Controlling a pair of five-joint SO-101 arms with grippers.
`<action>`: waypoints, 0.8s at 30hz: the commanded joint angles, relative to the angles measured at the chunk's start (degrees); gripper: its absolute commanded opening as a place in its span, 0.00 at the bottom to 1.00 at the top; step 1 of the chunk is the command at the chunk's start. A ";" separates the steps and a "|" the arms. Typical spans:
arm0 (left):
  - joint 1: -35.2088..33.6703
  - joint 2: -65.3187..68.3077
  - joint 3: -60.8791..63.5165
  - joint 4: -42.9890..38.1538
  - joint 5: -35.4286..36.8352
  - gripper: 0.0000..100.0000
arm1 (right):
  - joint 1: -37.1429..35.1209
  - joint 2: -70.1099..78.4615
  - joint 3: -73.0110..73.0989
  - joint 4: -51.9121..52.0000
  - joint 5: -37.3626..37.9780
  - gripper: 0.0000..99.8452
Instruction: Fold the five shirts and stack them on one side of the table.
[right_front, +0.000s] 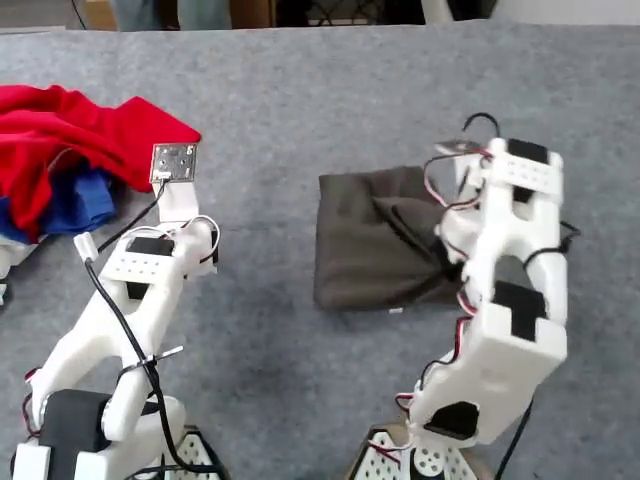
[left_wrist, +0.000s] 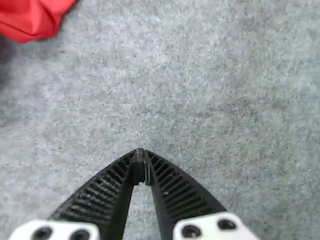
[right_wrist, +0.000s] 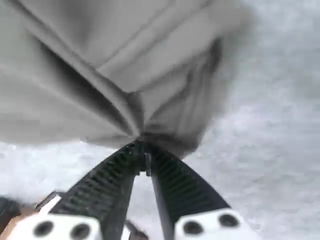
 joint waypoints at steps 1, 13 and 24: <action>1.36 -2.20 -2.51 0.00 -0.26 0.03 | 1.23 -4.35 -0.75 -3.52 0.53 0.01; 18.77 1.05 -29.14 4.92 6.86 0.03 | -12.92 -5.32 -20.00 5.71 0.09 0.02; 32.04 27.78 -50.59 5.01 12.22 0.03 | 6.24 -5.32 -37.41 11.43 -0.18 0.17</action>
